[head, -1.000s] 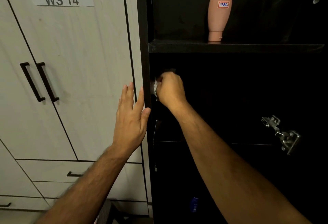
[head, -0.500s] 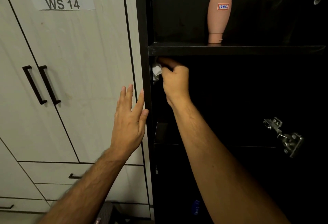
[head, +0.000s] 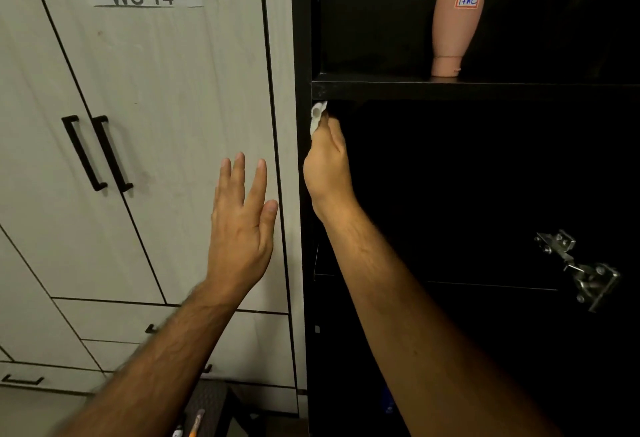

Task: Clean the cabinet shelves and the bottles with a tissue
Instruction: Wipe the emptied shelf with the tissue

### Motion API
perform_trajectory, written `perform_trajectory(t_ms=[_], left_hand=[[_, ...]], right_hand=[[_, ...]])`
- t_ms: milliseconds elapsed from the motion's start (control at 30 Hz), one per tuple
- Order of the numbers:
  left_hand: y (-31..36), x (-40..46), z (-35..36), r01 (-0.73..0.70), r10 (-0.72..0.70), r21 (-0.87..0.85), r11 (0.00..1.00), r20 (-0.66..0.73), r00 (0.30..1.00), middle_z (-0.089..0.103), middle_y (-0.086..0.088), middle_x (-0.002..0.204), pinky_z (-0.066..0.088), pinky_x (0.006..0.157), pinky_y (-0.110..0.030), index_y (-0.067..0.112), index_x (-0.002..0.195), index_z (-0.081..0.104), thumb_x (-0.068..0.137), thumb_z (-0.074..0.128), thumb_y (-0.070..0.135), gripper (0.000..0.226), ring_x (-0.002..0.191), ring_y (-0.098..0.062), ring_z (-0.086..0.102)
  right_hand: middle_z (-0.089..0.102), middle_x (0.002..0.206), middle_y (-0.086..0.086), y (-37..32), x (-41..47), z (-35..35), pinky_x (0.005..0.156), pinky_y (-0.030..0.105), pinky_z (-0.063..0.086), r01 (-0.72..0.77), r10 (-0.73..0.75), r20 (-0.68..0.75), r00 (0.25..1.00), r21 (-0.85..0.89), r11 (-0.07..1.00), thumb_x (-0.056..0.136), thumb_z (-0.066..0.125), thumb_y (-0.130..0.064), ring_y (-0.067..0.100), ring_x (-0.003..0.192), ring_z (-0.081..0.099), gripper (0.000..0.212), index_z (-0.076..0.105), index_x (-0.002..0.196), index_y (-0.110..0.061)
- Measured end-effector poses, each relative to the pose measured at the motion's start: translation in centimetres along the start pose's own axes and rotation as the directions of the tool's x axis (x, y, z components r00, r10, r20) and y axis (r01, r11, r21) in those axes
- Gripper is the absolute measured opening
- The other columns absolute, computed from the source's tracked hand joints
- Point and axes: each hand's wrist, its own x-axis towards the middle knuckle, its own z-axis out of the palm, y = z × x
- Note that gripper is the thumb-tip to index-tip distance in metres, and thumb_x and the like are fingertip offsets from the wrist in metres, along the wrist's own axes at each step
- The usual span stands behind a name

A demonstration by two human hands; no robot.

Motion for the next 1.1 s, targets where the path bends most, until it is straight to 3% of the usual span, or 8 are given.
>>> perform_trajectory(t_ms=[133, 233, 433, 567, 667, 767, 900, 1100], left_hand=[[0.1, -0.1, 0.4, 0.001, 0.000, -0.016, 1.000, 0.003, 1.000, 0.009, -0.008, 0.162, 0.011, 0.120, -0.044, 0.021, 0.153, 0.016, 0.104, 0.025, 0.038, 0.053, 0.150, -0.021, -0.002], [0.4, -0.2, 0.9, 0.003, -0.002, -0.043, 0.999, 0.010, 1.000, 0.009, -0.008, 0.162, 0.011, 0.121, -0.045, 0.020, 0.153, 0.016, 0.104, 0.026, 0.037, 0.054, 0.150, -0.021, -0.002], [0.7, -0.6, 0.5, 0.013, -0.012, -0.060, 0.998, 0.014, 1.000, 0.009, -0.008, 0.162, 0.009, 0.121, -0.043, 0.019, 0.154, 0.013, 0.104, 0.026, 0.035, 0.054, 0.150, -0.020, -0.002], [0.5, -1.3, 0.5, 0.017, -0.016, -0.069, 0.997, 0.014, 1.000, 0.008, -0.007, 0.162, 0.008, 0.121, -0.043, 0.020, 0.153, 0.009, 0.104, 0.026, 0.036, 0.055, 0.150, -0.019, -0.003], [0.4, -1.8, 0.9, 0.041, -0.039, -0.077, 0.996, 0.027, 0.999, 0.007, -0.006, 0.162, 0.008, 0.121, -0.043, 0.020, 0.153, 0.009, 0.104, 0.027, 0.035, 0.055, 0.150, -0.018, -0.003], [0.8, -2.1, 1.3, 0.050, -0.046, -0.079, 0.996, 0.046, 0.998, 0.007, -0.006, 0.162, 0.010, 0.121, -0.044, 0.020, 0.154, 0.011, 0.104, 0.026, 0.036, 0.055, 0.150, -0.018, -0.003], [1.1, -2.3, 1.6, 0.051, -0.047, -0.086, 0.995, 0.051, 0.998, 0.007, -0.006, 0.162, 0.010, 0.121, -0.044, 0.021, 0.154, 0.011, 0.104, 0.027, 0.036, 0.055, 0.150, -0.018, -0.003], [0.9, -2.9, 1.7, 0.079, -0.073, -0.107, 0.991, 0.061, 0.995, 0.006, -0.004, 0.162, 0.010, 0.121, -0.045, 0.022, 0.154, 0.010, 0.103, 0.024, 0.039, 0.055, 0.150, -0.018, -0.004]], right_hand=[[0.047, 0.117, -0.020, 0.5, -1.1, -1.2, 0.077, 0.001, 0.032, 0.146, -0.125, 0.177, 0.976, -0.111, 0.983, 0.107, 0.028, -0.029, -0.020, 0.095, 0.044, 0.038, 0.042, 0.140, -0.020], [0.041, 0.138, -0.010, 1.2, -2.3, -2.0, 0.086, 0.001, 0.030, 0.230, -0.185, 0.256, 0.949, -0.158, 0.960, 0.106, 0.030, -0.033, -0.012, 0.112, 0.042, 0.044, 0.028, 0.149, -0.026], [0.043, 0.118, -0.005, -1.9, -0.7, -0.3, 0.088, 0.024, 0.032, 0.101, -0.058, 0.209, 0.976, -0.200, 0.975, 0.104, 0.029, -0.044, 0.004, 0.106, 0.043, 0.034, 0.042, 0.122, -0.017], [0.035, 0.133, -0.008, 0.9, -2.4, -1.4, 0.090, 0.008, 0.030, 0.228, -0.161, 0.278, 0.947, -0.226, 0.947, 0.103, 0.029, -0.043, -0.014, 0.113, 0.040, 0.047, 0.026, 0.144, -0.021], [0.008, 0.162, -0.010, 3.5, -3.9, -2.4, 0.107, 0.016, 0.013, 0.102, -0.021, 0.332, 0.943, -0.227, 0.969, 0.092, 0.018, -0.060, 0.001, 0.144, 0.015, 0.072, -0.001, 0.155, -0.032], [-0.005, 0.163, -0.010, 5.6, -4.8, -3.2, 0.119, 0.034, 0.005, -0.030, 0.138, 0.344, 0.929, -0.299, 0.954, 0.082, 0.012, -0.070, 0.008, 0.149, -0.001, 0.084, -0.007, 0.155, -0.034], [-0.010, 0.163, -0.007, 7.4, -5.8, -4.4, 0.119, 0.044, 0.003, -0.162, 0.344, 0.382, 0.858, -0.435, 0.886, 0.075, 0.010, -0.081, 0.015, 0.150, -0.003, 0.096, -0.012, 0.154, -0.031], [0.003, 0.164, 0.005, 8.0, -6.5, -5.7, 0.120, 0.045, 0.009, 0.000, 0.489, 0.366, 0.792, -0.800, 0.600, 0.085, 0.019, -0.078, 0.024, 0.150, 0.002, 0.097, -0.003, 0.155, -0.015]])
